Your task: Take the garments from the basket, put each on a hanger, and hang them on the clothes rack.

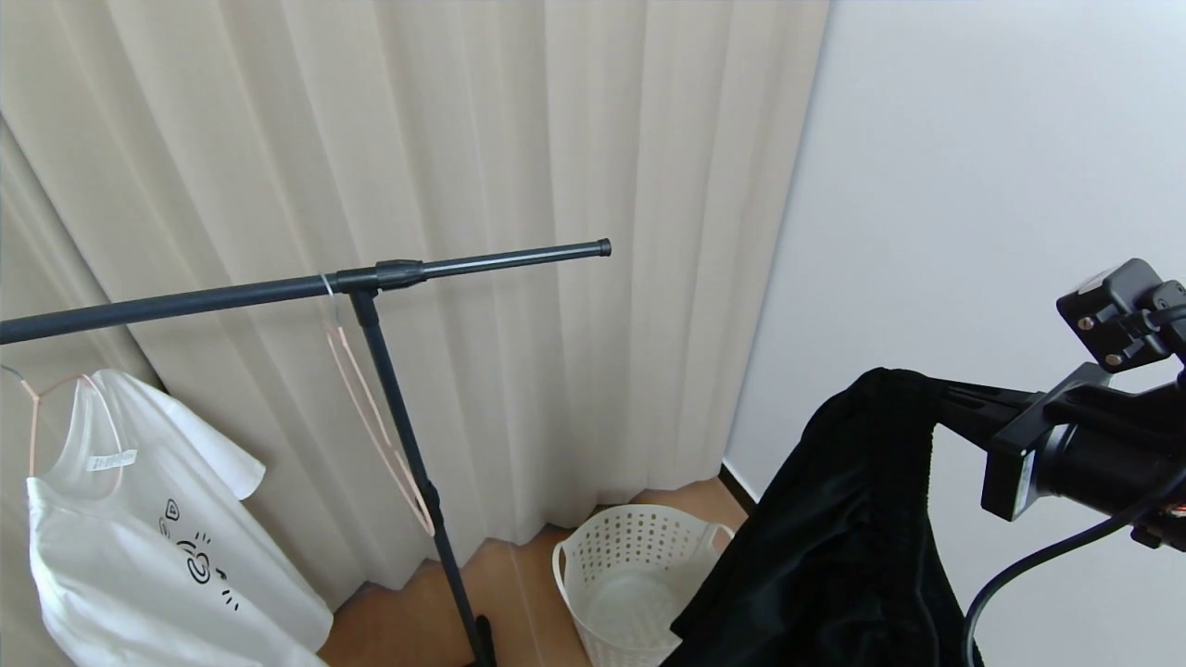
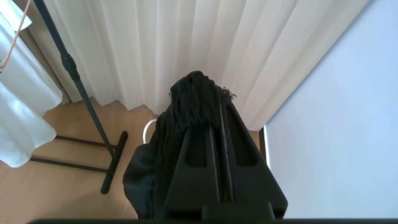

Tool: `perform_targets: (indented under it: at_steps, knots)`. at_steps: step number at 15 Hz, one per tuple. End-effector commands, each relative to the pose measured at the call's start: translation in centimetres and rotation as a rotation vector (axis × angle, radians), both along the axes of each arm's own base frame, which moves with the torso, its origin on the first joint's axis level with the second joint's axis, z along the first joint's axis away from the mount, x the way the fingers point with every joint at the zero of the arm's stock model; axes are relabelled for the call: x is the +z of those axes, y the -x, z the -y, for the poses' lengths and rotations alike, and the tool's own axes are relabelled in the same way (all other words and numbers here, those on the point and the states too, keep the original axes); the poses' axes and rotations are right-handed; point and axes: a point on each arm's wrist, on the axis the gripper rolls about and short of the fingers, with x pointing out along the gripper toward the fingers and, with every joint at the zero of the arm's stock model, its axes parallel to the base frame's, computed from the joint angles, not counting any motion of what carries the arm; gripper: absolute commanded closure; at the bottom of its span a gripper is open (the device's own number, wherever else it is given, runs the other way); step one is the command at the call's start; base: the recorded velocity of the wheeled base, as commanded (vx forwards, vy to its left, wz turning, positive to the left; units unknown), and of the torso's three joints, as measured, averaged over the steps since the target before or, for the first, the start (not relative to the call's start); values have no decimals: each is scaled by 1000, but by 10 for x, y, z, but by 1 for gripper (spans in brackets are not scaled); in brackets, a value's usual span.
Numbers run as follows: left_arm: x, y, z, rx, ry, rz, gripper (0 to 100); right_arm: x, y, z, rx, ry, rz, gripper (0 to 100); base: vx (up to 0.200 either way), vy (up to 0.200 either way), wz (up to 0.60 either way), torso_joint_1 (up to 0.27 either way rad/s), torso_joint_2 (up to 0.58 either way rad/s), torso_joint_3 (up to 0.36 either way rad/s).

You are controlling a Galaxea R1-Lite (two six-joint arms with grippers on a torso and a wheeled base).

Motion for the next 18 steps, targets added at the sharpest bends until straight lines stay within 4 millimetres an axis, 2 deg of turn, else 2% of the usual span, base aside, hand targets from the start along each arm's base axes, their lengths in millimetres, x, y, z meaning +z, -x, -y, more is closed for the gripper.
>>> perform_targets:
  at_steps: [1, 5, 10, 16, 18]
  knots:
    - [0, 0, 0, -1, -2, -1, 0, 0, 0, 0, 1, 0, 1, 100, 0, 0, 0, 0, 0, 0]
    - [0, 0, 0, -3, -3, -1, 0, -2, -1, -1, 3, 3, -6, 100, 0, 0, 0, 0, 0, 0]
    - [0, 0, 0, -1, -5, -1, 0, -1, 0, 0, 1, 2, -2, 100, 0, 0, 600, 6, -4, 3]
    - [0, 0, 0, -3, -5, -1, 0, -1, -1, -1, 3, 5, -6, 100, 0, 0, 0, 0, 0, 0]
    - [0, 0, 0, -3, -5, -1, 0, -1, -1, -1, 1, 2, -3, 100, 0, 0, 600, 0, 2, 7]
